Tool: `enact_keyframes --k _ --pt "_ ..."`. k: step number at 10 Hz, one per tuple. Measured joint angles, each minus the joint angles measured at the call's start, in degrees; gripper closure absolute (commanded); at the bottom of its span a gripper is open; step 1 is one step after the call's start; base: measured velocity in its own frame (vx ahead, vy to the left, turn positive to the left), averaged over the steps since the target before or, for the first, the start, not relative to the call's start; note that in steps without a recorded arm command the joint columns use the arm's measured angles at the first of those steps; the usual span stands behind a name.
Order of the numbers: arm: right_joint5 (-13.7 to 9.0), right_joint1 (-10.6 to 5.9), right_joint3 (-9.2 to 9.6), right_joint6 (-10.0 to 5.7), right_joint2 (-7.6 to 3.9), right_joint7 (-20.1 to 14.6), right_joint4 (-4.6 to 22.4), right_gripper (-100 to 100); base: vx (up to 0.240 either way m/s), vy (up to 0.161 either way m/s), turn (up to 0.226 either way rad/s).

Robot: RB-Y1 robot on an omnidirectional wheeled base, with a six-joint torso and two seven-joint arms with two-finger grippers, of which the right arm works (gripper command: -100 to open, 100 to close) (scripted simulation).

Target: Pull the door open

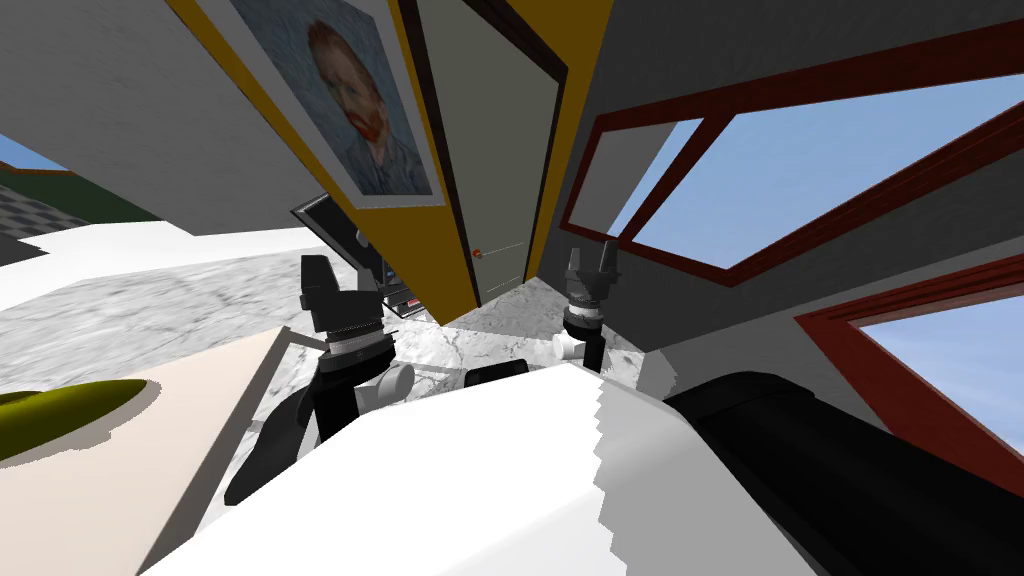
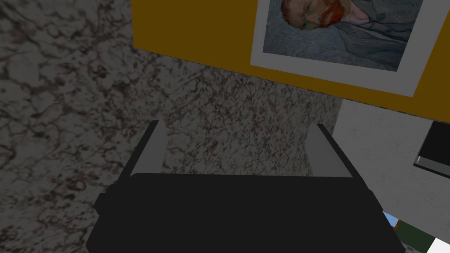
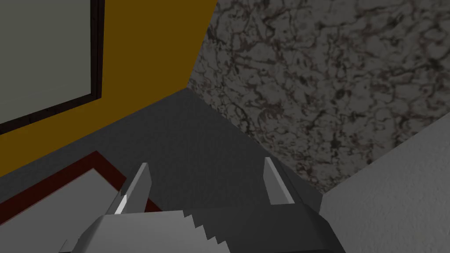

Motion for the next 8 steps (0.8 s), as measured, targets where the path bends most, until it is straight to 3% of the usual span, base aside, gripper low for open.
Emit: enact_keyframes --k 8 --pt "4.1 -2.0 -1.48 -1.6 -2.41 8.5 9.4 -100 0.107 0.013 0.05"
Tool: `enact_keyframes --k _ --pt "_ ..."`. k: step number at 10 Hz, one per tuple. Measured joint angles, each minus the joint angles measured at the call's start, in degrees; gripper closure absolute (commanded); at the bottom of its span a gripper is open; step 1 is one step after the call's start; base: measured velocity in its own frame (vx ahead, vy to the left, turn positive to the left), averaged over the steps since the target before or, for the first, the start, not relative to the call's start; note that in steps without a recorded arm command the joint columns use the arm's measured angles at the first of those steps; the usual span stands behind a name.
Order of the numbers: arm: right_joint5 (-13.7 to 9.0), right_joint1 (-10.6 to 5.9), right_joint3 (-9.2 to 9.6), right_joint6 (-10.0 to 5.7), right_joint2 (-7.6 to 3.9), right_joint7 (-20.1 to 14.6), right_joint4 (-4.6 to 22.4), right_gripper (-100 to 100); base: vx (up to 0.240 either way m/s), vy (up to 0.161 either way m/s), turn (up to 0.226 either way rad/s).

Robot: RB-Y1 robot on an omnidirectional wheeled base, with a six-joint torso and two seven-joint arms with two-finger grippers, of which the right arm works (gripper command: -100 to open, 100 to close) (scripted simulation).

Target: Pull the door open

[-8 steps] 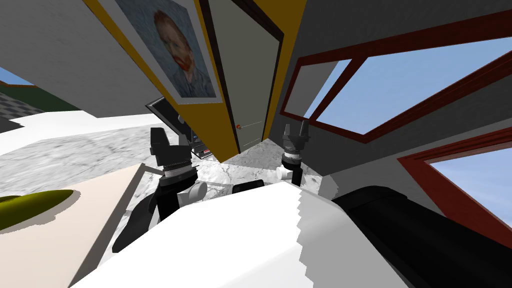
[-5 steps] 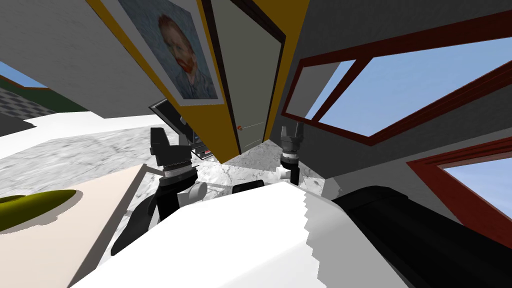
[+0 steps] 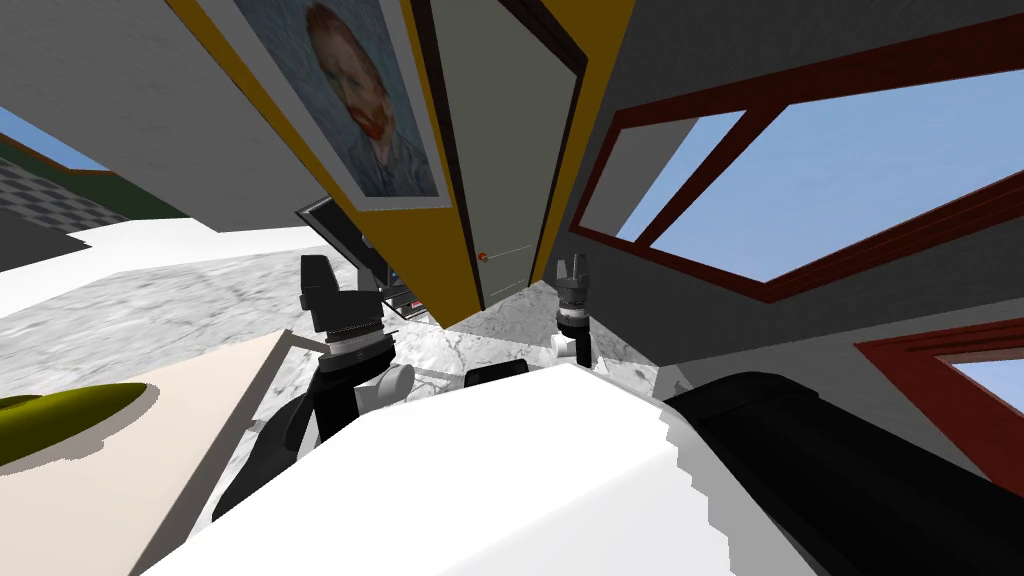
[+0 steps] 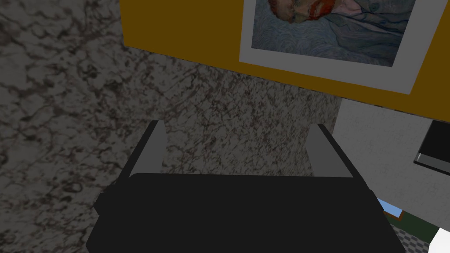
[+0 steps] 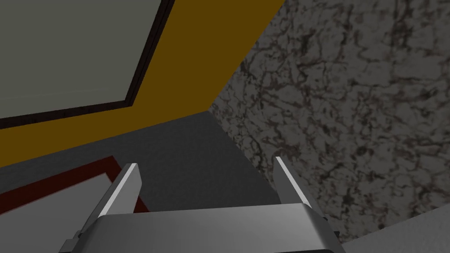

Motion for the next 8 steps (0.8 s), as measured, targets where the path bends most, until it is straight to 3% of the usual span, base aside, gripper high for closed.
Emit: enact_keyframes --k 8 --pt "4.4 -2.29 -1.94 -1.75 -1.78 9.2 10.3 -100 0.096 0.013 0.053"
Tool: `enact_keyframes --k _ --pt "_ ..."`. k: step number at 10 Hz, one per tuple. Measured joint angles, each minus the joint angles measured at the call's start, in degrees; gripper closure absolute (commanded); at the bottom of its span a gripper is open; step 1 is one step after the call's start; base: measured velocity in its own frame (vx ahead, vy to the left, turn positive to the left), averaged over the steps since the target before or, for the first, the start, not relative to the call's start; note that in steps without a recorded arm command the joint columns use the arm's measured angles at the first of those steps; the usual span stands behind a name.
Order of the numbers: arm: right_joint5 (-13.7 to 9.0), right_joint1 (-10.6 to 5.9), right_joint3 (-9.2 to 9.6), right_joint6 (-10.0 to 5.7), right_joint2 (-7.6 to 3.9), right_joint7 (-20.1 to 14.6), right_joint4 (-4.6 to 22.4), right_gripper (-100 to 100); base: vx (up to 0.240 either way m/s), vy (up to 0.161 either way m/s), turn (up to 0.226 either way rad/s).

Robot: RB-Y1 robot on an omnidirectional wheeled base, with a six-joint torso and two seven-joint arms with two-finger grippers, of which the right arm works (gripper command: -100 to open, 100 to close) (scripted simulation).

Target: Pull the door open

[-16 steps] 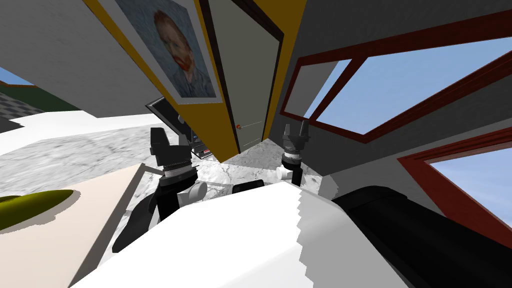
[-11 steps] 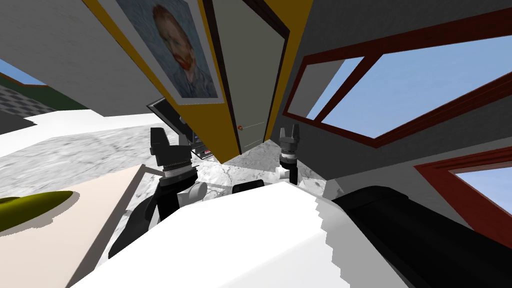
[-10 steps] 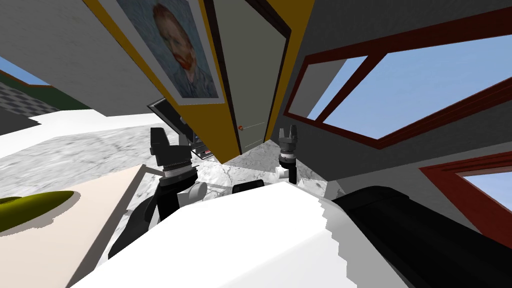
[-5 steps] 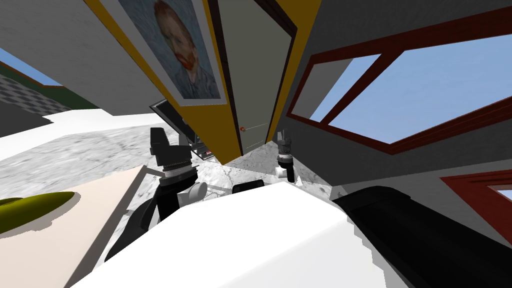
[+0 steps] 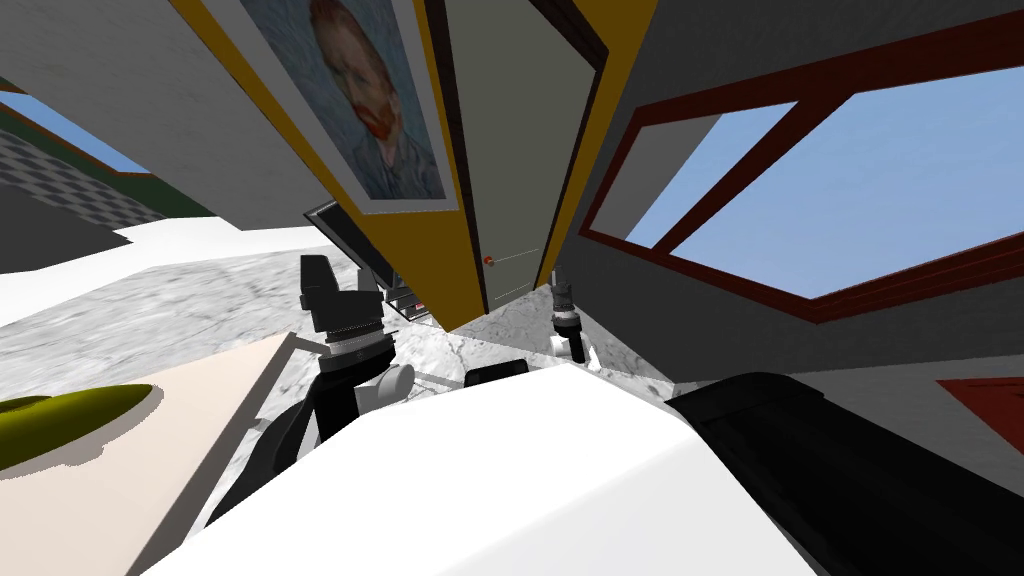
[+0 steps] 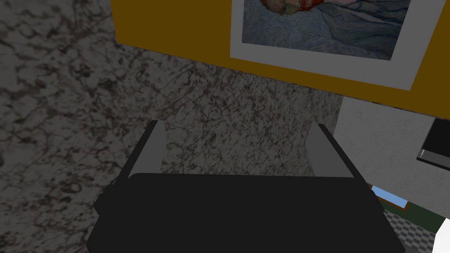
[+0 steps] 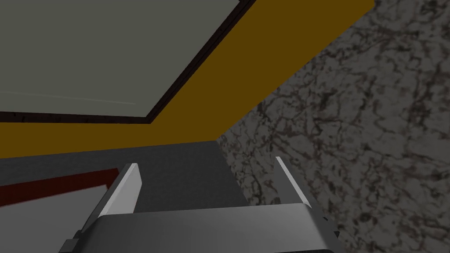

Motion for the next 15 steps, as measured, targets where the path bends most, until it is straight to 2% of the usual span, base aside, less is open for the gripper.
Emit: enact_keyframes --k 1,2,5,8,11,15 --pt "0.6 0.24 -0.27 -0.7 -0.2 1.3 1.5 -100 0.101 0.008 0.055" --pt "1.2 -0.33 -0.56 -1.23 -0.31 2.7 3.4 -100 0.099 0.005 0.064" --pt "3.3 -1.95 -1.36 -1.46 -0.66 6.9 8.0 -100 0.098 0.012 0.06" --pt "5.3 -2.96 -2.19 -2.55 -0.96 11.3 13.0 -100 0.097 0.014 0.058" --pt "7.4 -3.14 -2.94 -3.28 -1.17 15.5 16.9 -100 0.088 0.002 0.046" --pt "9.4 -4.87 -4.11 -3.82 -1.66 19.7 22.0 -100 0.088 0.003 0.056"
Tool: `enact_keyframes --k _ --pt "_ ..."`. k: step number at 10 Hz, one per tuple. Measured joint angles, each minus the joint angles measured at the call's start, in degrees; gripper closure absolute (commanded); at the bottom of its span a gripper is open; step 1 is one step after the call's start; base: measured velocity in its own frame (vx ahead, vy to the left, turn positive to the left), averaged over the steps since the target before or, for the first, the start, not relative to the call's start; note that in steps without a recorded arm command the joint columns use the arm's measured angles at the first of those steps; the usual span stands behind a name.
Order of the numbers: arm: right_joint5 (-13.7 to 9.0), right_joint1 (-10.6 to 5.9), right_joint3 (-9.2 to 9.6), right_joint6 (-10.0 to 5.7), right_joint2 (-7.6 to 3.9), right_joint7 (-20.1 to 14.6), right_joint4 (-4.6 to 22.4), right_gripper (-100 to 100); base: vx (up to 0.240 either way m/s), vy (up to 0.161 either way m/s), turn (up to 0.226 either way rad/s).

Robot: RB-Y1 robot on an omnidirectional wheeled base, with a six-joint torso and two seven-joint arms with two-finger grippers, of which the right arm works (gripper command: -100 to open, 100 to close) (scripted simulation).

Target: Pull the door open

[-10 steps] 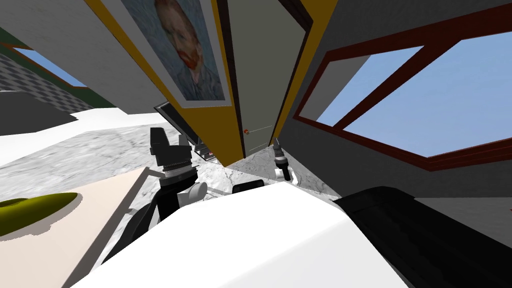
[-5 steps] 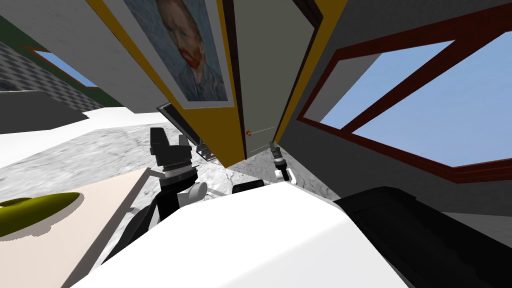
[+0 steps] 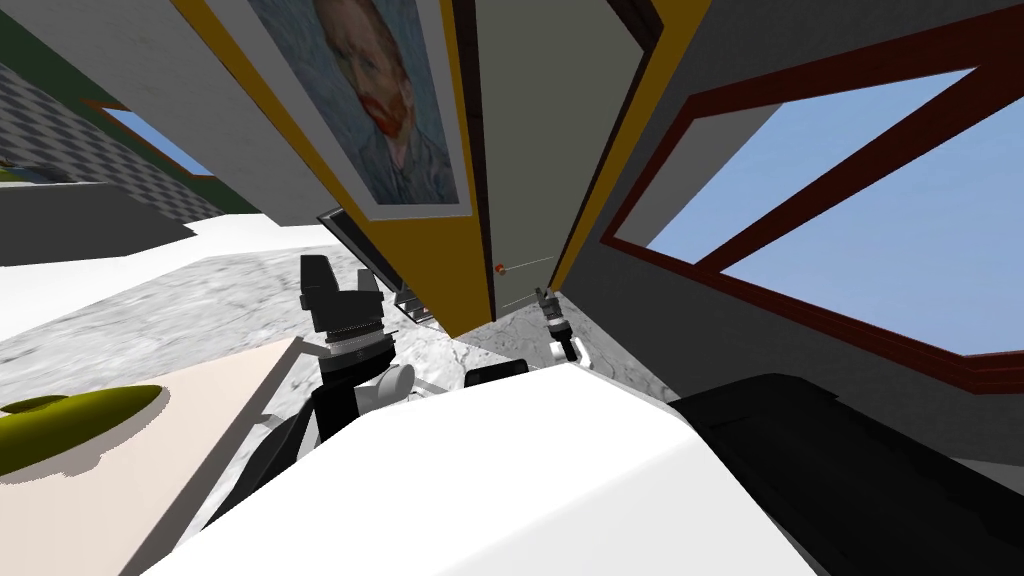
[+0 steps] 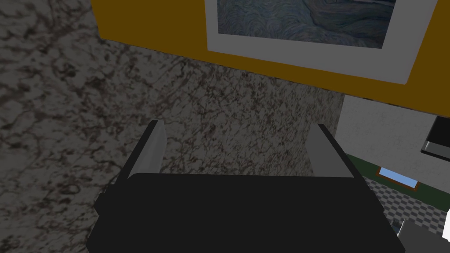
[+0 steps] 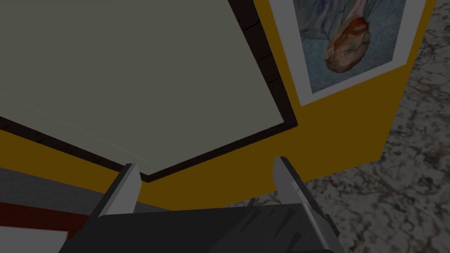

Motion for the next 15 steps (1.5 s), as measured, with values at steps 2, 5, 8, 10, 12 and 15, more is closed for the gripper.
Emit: enact_keyframes --k 2,5,8,10,12,15 --pt "1.2 -0.23 -0.19 -0.66 0.37 2.5 2.4 -100 0.063 0.01 0.031" --pt "3.0 -1.42 -0.87 -1.42 0.62 6.3 6.9 -100 0.087 0.007 0.053" --pt "4.5 -2.06 -1.43 -1.82 0.76 9.3 10.1 -100 0.073 -0.004 0.038" --pt "5.4 -2.59 -1.8 -2.13 0.81 11.2 12.2 -100 0.059 -0.002 0.022" --pt "6.4 -3.22 -2.19 -2.66 1.19 13.4 14.8 -100 0.088 -0.006 0.047" --pt "8.2 -4.03 -3.02 -3.66 1.48 17.3 19.2 -100 0.104 0.0 0.046"
